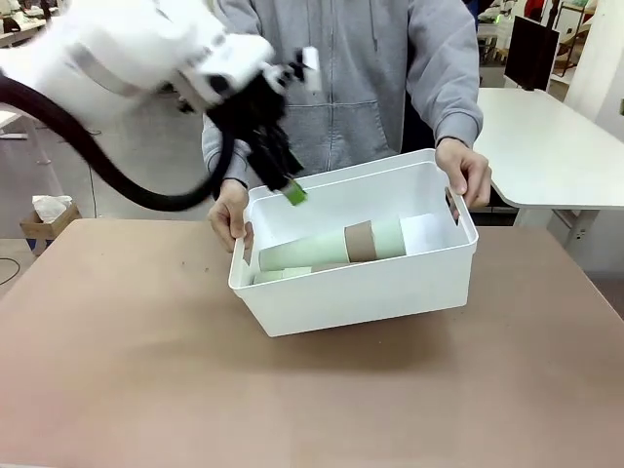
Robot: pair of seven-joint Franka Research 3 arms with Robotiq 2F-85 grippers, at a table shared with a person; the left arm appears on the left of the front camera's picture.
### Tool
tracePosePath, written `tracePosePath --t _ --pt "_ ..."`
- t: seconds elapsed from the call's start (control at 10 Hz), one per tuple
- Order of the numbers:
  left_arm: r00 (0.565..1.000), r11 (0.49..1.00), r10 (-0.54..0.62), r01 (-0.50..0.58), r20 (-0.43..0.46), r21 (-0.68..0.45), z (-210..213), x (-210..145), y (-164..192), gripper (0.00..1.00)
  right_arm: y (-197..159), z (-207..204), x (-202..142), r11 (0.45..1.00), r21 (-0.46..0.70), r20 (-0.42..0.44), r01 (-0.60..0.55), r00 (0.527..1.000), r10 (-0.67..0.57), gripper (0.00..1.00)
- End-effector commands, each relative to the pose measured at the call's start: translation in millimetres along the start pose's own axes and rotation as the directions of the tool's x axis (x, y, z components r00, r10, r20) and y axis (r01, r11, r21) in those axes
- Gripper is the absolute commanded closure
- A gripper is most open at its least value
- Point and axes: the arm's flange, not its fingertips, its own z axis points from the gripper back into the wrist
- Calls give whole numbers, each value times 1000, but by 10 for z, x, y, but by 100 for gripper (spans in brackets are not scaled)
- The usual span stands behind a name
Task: Stack the cups and store them in the basket.
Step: Place the stack of Reusable plastic cups into the Pantry Basket.
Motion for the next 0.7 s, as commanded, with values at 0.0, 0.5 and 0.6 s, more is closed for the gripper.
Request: tracePosePath --t 0.0,0.5,0.6 --pt "999 999 10 -8 41 -50 614 -493 -95 0 3 12 31 1000 2 13 1 1000 -1 0" --pt "995 996 79 -77 60 -36 1775 -1833 -320 0 3 12 31 1000 2 13 1 1000 -1 0" --pt "993 996 80 -77 88 -40 1851 -2004 -381 0 3 12 31 1000 2 13 1 1000 -1 0"
